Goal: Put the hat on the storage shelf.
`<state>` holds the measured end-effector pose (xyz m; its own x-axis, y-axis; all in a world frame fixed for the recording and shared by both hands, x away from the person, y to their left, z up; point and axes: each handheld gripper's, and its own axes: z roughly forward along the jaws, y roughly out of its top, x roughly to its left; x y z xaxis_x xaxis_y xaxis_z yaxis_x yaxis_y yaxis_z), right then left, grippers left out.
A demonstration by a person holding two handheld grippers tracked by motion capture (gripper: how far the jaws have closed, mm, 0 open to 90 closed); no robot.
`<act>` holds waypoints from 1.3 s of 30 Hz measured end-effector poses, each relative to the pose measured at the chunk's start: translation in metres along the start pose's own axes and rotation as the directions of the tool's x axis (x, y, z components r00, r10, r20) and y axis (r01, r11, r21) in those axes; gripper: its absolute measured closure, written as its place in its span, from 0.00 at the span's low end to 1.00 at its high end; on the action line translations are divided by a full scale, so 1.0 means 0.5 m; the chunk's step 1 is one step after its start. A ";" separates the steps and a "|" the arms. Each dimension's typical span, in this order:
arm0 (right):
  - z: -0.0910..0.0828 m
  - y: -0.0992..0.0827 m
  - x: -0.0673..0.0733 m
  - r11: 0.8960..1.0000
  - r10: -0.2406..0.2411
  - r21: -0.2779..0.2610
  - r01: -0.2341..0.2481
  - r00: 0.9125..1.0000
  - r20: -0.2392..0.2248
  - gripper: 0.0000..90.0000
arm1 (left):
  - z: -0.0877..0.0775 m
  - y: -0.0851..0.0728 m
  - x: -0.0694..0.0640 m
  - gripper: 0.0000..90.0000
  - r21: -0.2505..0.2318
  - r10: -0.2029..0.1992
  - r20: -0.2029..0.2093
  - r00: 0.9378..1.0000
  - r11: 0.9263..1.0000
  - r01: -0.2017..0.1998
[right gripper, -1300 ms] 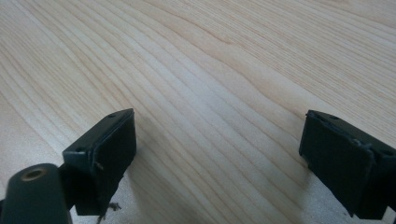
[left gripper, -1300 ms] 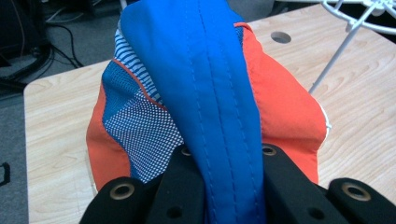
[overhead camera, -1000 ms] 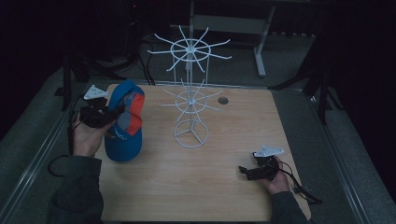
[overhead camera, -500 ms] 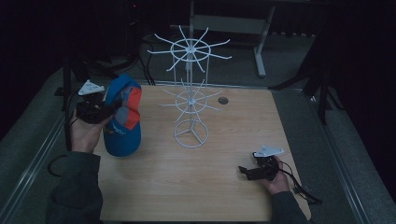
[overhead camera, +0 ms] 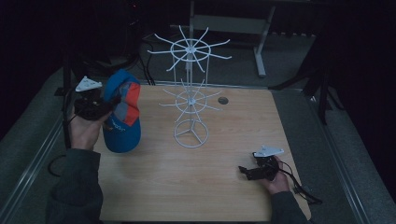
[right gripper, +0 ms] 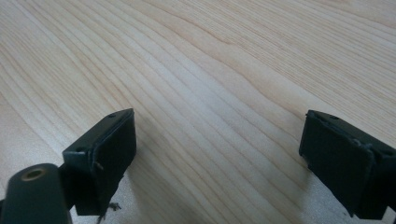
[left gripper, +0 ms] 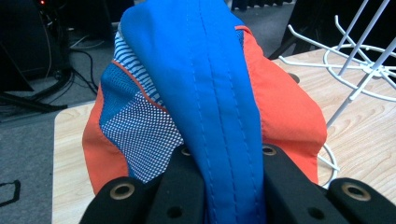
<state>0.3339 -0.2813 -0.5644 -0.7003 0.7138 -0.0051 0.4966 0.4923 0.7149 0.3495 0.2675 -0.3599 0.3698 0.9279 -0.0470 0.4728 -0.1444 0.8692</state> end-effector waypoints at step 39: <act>0.000 0.000 0.000 1.000 -0.001 0.001 0.001 1.000 0.000 0.12 | -0.035 0.061 0.003 0.98 -0.117 0.017 0.003 1.000 0.993 -0.016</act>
<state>0.3340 -0.2814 -0.5644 -0.7008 0.7133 -0.0055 0.4964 0.4932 0.7144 0.3503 0.2705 -0.3247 0.3797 0.9245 -0.0338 0.3703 -0.1183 0.9213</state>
